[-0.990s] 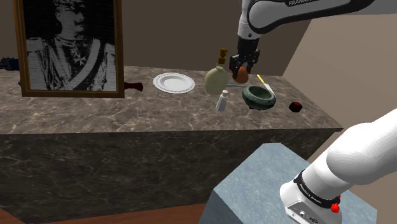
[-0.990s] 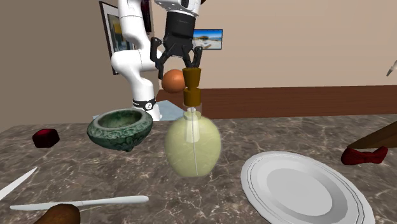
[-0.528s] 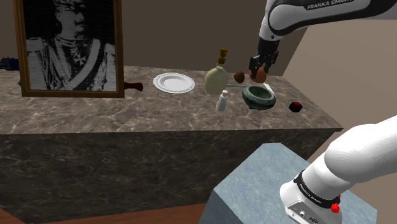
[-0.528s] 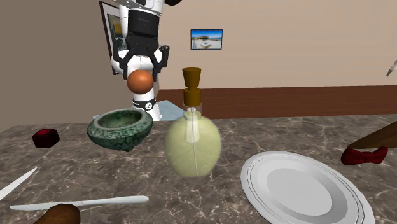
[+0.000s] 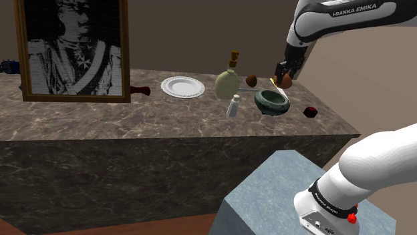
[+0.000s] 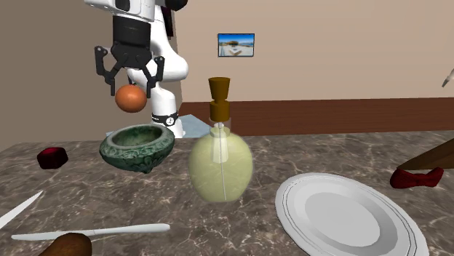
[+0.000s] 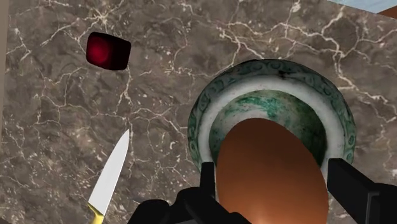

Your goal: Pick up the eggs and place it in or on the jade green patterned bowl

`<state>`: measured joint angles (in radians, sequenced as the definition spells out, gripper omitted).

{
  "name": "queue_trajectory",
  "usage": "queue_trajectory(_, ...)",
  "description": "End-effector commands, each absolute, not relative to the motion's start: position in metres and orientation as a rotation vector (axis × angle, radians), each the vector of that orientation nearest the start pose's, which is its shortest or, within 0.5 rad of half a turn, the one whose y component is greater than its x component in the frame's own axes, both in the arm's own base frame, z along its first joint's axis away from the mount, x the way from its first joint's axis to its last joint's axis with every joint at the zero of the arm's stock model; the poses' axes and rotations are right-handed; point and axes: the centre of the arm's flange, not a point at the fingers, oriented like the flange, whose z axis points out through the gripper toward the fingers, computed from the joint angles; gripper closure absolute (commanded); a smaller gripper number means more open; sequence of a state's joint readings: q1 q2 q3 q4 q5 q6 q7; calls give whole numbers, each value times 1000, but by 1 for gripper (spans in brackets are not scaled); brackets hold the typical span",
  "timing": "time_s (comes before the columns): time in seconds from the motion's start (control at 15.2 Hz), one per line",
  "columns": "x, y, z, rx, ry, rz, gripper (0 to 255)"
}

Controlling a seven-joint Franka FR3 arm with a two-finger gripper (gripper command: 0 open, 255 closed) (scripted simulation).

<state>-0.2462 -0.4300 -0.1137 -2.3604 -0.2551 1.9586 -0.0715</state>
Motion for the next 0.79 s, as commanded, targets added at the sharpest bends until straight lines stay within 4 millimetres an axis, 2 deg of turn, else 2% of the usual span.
queue_trajectory(0.0, 390, -169, 481, -3319, 307, 20, 255)
queue_trajectory(0.66, 390, -169, 428, -3319, 307, 20, 255)
queue_trajectory(0.73, 390, -169, 428, -3319, 307, 20, 255)
